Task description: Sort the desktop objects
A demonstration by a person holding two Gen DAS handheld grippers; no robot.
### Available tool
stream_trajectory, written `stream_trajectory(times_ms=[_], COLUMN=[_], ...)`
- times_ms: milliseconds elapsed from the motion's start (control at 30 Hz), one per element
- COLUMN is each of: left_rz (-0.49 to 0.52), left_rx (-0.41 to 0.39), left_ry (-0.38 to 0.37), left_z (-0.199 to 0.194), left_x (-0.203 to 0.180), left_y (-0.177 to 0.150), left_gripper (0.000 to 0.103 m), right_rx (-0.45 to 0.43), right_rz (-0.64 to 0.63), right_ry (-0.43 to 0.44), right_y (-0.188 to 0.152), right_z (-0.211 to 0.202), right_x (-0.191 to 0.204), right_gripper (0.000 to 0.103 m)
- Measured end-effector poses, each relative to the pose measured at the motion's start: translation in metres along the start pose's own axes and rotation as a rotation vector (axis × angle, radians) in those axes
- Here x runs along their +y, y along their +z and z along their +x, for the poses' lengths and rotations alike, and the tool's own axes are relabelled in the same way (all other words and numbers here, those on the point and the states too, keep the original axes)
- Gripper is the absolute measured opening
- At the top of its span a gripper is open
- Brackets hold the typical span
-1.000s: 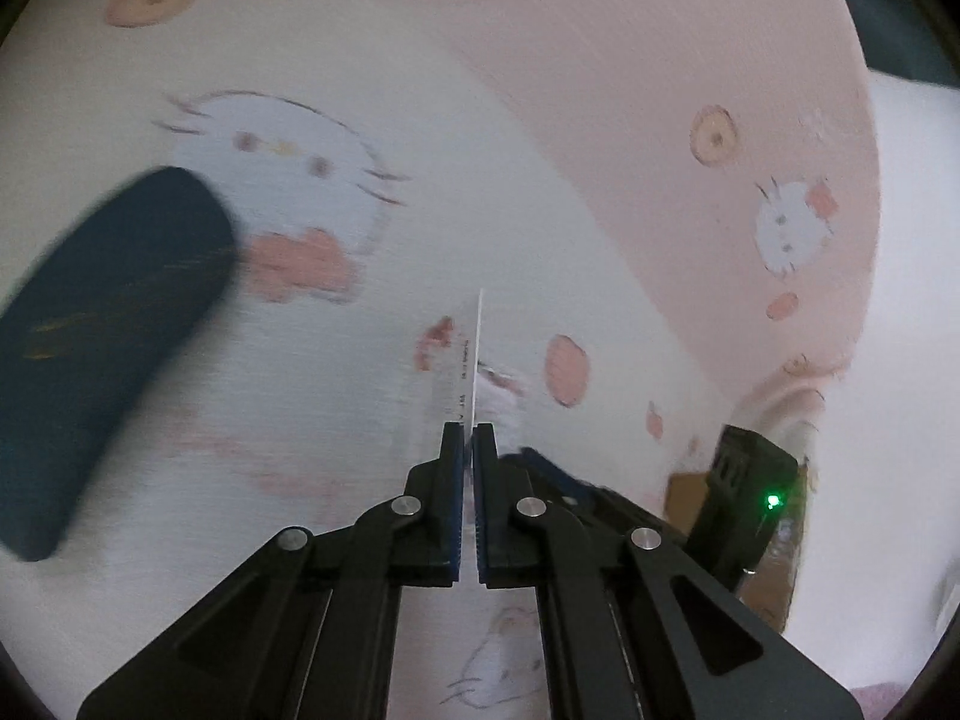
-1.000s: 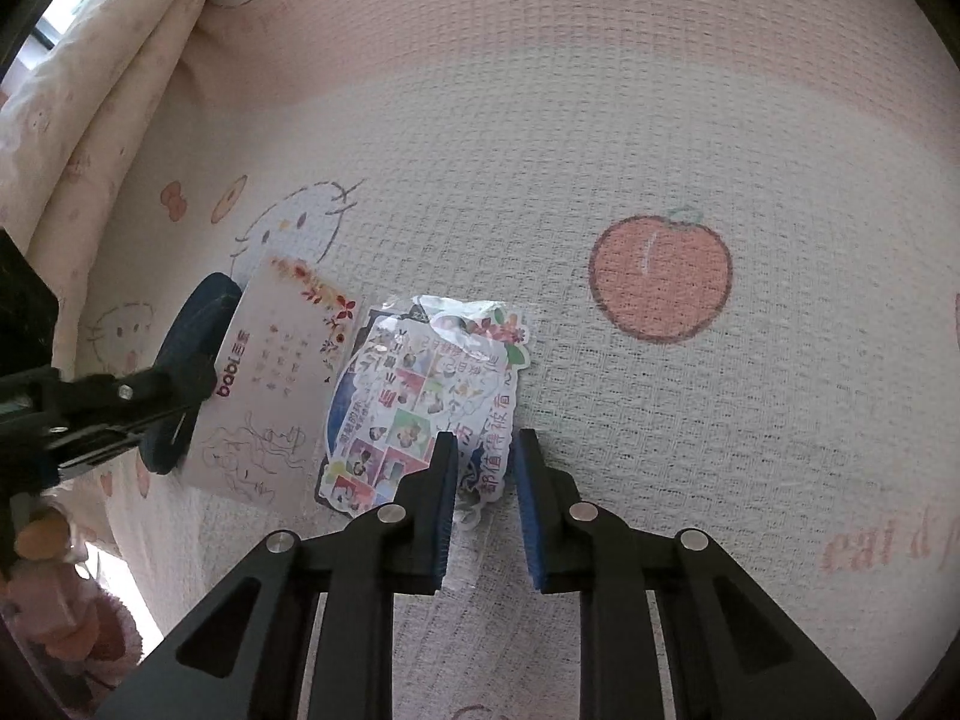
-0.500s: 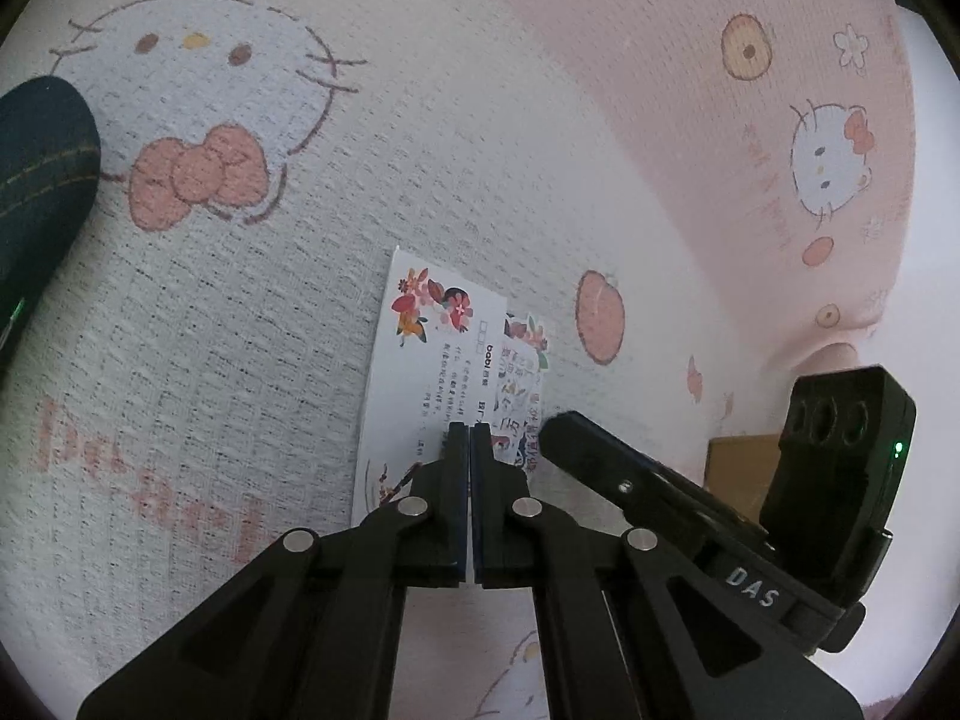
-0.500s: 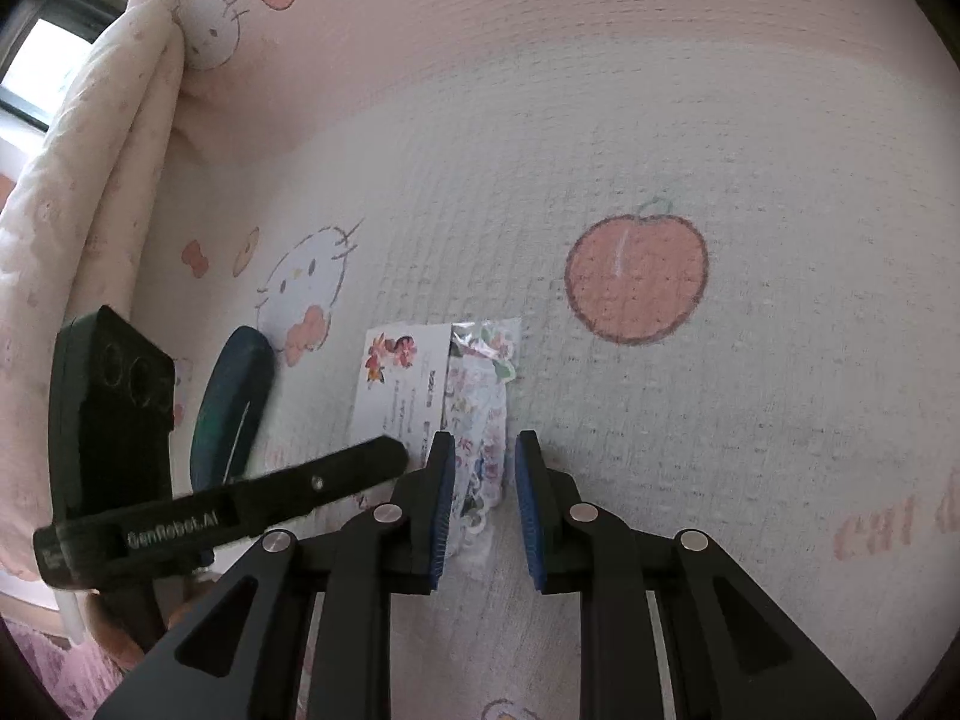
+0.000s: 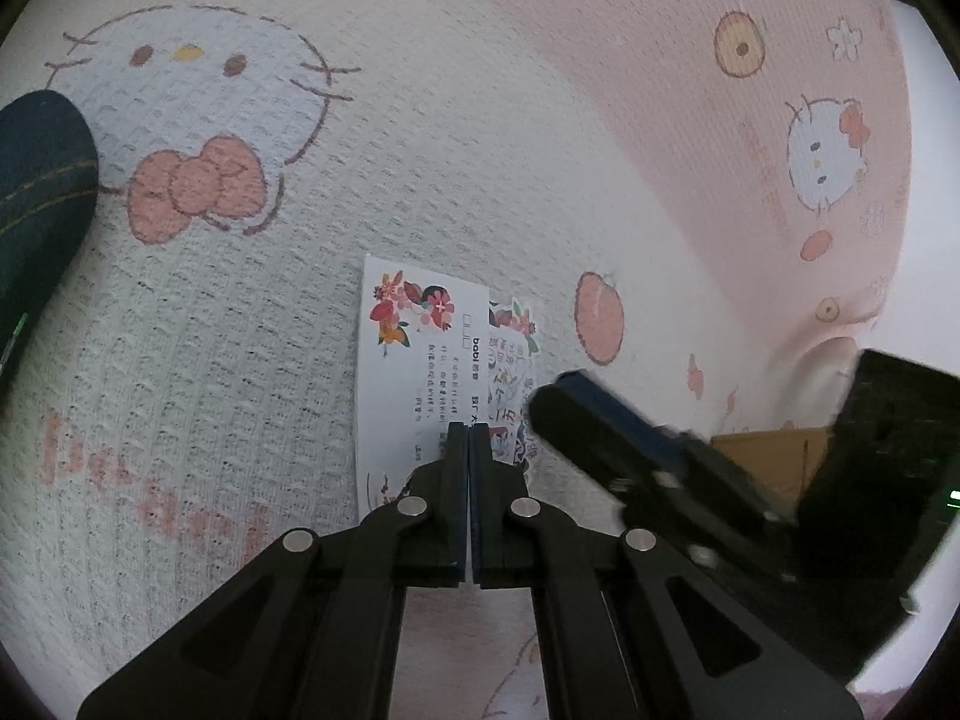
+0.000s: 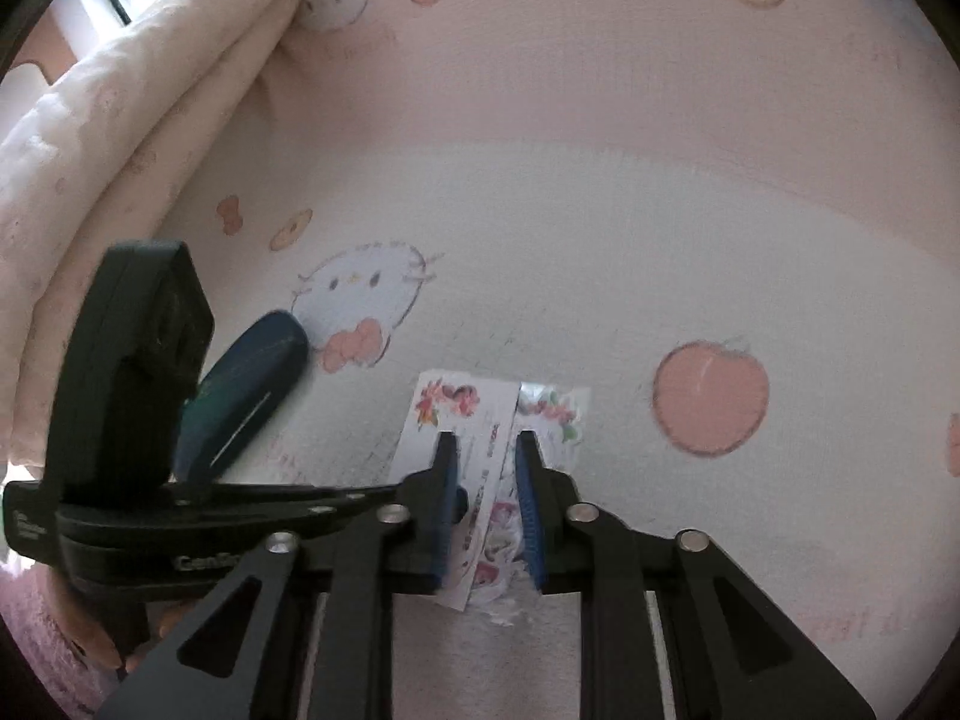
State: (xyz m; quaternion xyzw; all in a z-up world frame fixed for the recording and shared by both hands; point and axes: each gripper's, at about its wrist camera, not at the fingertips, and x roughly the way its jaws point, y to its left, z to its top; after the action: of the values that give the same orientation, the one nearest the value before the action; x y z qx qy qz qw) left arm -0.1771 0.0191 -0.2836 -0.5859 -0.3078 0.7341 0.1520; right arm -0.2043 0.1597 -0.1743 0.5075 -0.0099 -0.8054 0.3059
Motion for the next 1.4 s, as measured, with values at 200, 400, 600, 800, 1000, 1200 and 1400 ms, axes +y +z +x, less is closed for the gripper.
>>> stream_trajectory(times_ms=[200, 400, 600, 800, 1000, 1200, 1400], left_rz=[0.079, 0.061, -0.01, 0.004, -0.001, 0.032, 0.046], left_rx=[-0.068, -0.063, -0.053, -0.043, -0.062, -0.066, -0.062], left_ry=[0.054, 0.136, 0.068, 0.079, 0.109, 0.127, 0.115], left_z=[-0.025, -0.023, -0.02, -0.018, -0.017, -0.015, -0.013], left_x=[-0.008, 0.007, 0.019, 0.014, 0.013, 0.008, 0.008], left_y=[0.002, 0.013, 0.012, 0.01, 0.002, 0.004, 0.006], left_gripper=[0.0, 0.018, 0.019, 0.019, 0.013, 0.014, 0.013], right_rx=[0.072, 0.068, 0.063, 0.047, 0.044, 0.089, 0.086], right_rz=[0.053, -0.068, -0.026, 0.006, 0.036, 0.141, 0.216], right_ry=[0.017, -0.065, -0.026, 0.007, 0.034, 0.067, 0.104], right_y=[-0.011, -0.013, -0.015, -0.017, -0.017, -0.017, -0.019], right_z=[0.018, 0.022, 0.023, 0.023, 0.019, 0.007, 0.009], right_x=[-0.016, 0.002, -0.005, -0.01, -0.014, -0.034, -0.041], right_gripper=[0.012, 0.012, 0.012, 0.012, 0.013, 0.037, 0.037])
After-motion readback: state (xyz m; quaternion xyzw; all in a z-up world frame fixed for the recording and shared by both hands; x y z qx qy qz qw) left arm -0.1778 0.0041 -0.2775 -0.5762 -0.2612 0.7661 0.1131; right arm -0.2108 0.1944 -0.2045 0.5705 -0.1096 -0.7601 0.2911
